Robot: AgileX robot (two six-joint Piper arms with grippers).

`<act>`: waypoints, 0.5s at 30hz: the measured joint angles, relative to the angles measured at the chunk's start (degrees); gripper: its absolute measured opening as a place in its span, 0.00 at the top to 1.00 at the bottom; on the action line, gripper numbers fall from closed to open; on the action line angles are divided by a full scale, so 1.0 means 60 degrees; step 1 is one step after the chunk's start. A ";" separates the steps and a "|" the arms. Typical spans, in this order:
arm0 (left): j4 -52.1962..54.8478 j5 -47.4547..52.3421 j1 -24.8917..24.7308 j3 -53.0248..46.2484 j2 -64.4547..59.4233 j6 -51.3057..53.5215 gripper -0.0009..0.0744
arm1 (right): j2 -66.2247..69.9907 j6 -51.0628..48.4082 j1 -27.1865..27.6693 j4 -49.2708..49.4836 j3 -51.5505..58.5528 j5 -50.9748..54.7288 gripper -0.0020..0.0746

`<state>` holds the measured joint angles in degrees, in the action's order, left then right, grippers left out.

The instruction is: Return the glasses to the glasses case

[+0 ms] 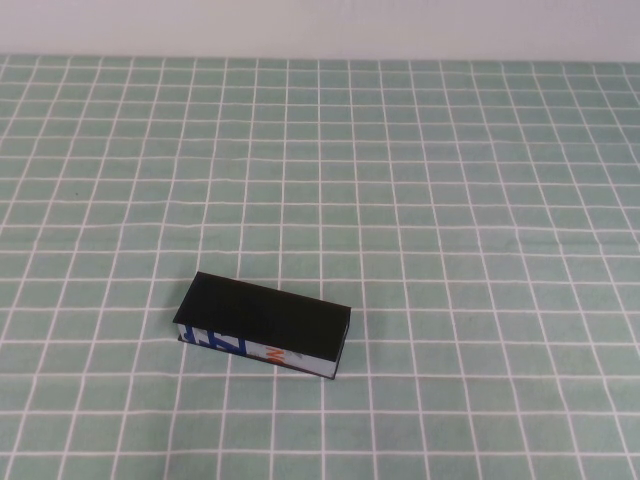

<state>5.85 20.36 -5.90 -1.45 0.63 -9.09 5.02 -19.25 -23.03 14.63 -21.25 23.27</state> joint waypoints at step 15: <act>0.0019 0.0015 0.0000 0.0000 0.0000 0.0035 0.99 | -0.0855 0.0000 0.3855 0.0306 0.0016 0.0000 0.99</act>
<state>5.96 20.45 -5.90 -1.45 0.63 -8.87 -0.11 -19.25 0.09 16.47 -21.16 23.27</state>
